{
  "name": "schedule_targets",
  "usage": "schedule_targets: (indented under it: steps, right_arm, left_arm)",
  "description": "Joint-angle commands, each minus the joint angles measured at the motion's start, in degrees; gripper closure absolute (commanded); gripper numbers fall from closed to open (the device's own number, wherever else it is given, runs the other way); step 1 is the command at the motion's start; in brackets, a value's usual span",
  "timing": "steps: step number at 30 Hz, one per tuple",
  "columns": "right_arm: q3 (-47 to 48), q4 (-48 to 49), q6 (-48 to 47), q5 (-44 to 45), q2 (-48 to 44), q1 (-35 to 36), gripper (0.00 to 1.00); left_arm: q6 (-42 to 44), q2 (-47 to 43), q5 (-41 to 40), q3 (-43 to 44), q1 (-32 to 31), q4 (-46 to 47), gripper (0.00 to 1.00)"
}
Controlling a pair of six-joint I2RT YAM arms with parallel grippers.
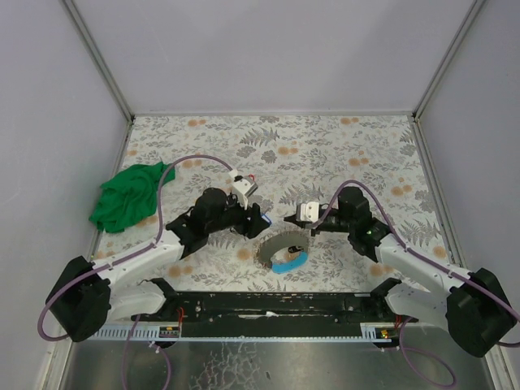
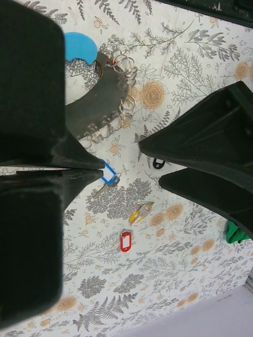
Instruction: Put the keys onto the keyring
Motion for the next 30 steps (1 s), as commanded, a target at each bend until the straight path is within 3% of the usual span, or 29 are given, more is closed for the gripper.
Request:
schedule_targets:
  steps: [1, 4, 8, 10, 12, 19, 30]
  right_arm:
    - [3.1, -1.4, 2.5, 3.0, 0.7, 0.7, 1.00]
    - [3.2, 0.1, 14.8, 8.9, 1.1, 0.7, 0.92]
    - [3.4, -4.7, 30.8, 17.1, -0.6, 0.7, 0.85]
    - [3.9, -9.5, 38.5, 23.9, -2.1, 0.7, 0.72]
    - [4.3, -15.1, 43.4, 27.4, -3.5, 0.7, 0.66]
    - [2.0, -27.3, 54.0, 32.7, -6.1, 1.0, 0.65]
    - [3.0, -33.8, 60.8, 38.2, 2.9, 4.7, 0.61]
  left_arm:
    - [-3.6, 1.1, 4.7, -1.1, 0.8, 7.9, 0.39]
    - [-6.2, 4.6, 5.5, -0.9, 0.7, 8.2, 0.40]
    - [-9.5, 8.8, 7.5, -0.5, 0.1, 8.9, 0.41]
    - [-10.2, 10.4, 6.4, 0.0, -0.8, 8.0, 0.42]
    - [-10.4, 12.1, 4.4, 1.1, -2.5, 6.3, 0.43]
    - [-10.3, 19.6, -0.9, 6.2, -8.5, 0.0, 0.47]
    - [-12.2, 27.5, -7.4, 8.5, -8.7, -4.4, 0.57]
